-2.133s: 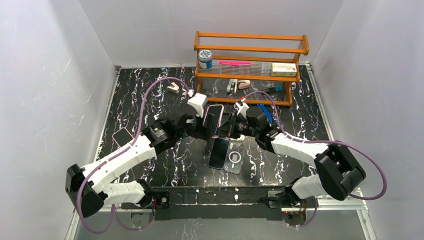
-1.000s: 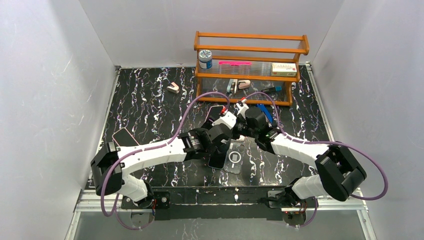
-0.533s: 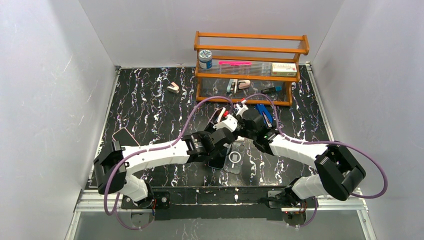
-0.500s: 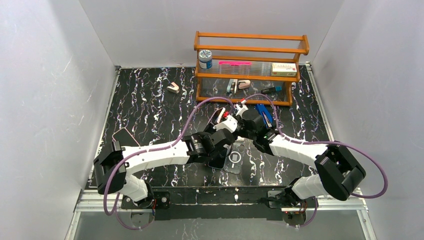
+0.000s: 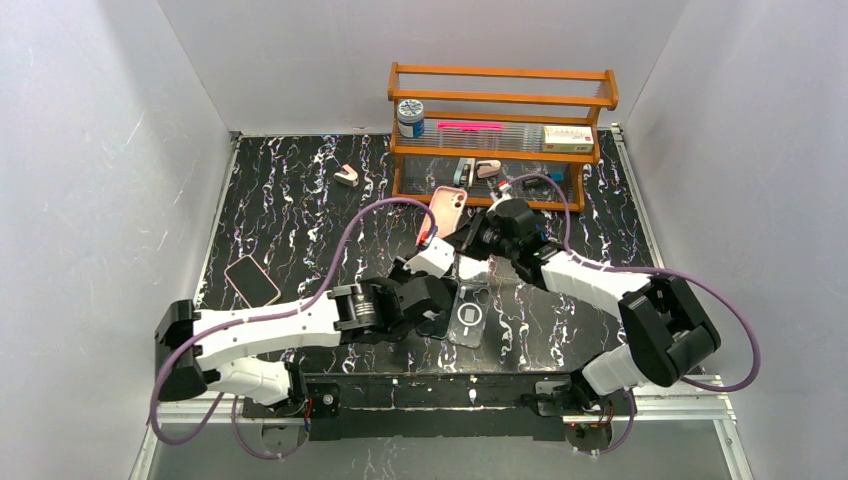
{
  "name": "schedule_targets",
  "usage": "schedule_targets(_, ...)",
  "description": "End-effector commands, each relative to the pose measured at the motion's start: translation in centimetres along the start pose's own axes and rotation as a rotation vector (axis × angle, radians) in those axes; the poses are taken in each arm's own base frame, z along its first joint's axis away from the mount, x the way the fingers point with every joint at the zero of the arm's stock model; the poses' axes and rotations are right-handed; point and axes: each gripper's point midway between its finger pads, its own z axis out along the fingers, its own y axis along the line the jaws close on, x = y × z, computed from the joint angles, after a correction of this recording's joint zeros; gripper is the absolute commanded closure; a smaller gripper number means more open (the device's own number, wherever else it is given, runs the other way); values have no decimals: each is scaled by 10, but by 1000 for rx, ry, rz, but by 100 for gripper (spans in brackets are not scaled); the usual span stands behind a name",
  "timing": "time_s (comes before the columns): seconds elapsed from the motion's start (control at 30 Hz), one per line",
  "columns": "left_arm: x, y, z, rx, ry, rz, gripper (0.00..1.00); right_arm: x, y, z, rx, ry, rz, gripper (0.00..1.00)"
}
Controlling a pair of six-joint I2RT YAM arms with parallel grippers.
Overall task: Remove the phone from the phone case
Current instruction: Remove the phone case from the phone, then place the phone at the center of the board.
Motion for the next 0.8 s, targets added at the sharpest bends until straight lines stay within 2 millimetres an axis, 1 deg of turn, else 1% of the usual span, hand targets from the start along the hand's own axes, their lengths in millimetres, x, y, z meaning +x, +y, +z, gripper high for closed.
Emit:
schedule_targets(0.0, -10, 20, -27, 11, -24, -149, 100, -57, 11, -2, -28, -136, -88, 99)
schedule_targets(0.1, -8, 39, -31, -57, -23, -154, 100, -62, -6, -16, -2, -112, -114, 99)
schedule_targets(0.13, -6, 45, -29, -88, -13, -146, 100, -61, -14, -22, 20, -101, -127, 99)
schedule_targets(0.17, -4, 50, -26, -112, 1, -140, 100, -59, -28, -31, 62, -84, -129, 99)
schedule_targets(0.3, 11, 59, 3, -165, 96, -96, 100, -53, -70, -67, 176, -37, -153, 99)
schedule_targets(0.37, 14, 61, 17, -191, 122, -74, 100, -53, -88, -85, 231, -27, -154, 99)
schedule_targets(0.47, 12, 60, 35, -213, 139, -29, 100, -48, -110, -103, 299, -6, -146, 99)
schedule_targets(0.53, 12, 59, 48, -224, 162, 3, 100, -43, -121, -111, 334, 24, -142, 99)
schedule_targets(0.6, 11, 53, 60, -225, 179, 66, 100, -38, -132, -118, 368, 45, -135, 99)
schedule_targets(0.67, 12, 46, 71, -229, 199, 117, 100, -35, -138, -123, 383, 54, -132, 99)
schedule_targets(0.77, 16, 34, 88, -233, 227, 184, 100, -35, -142, -127, 401, 50, -143, 99)
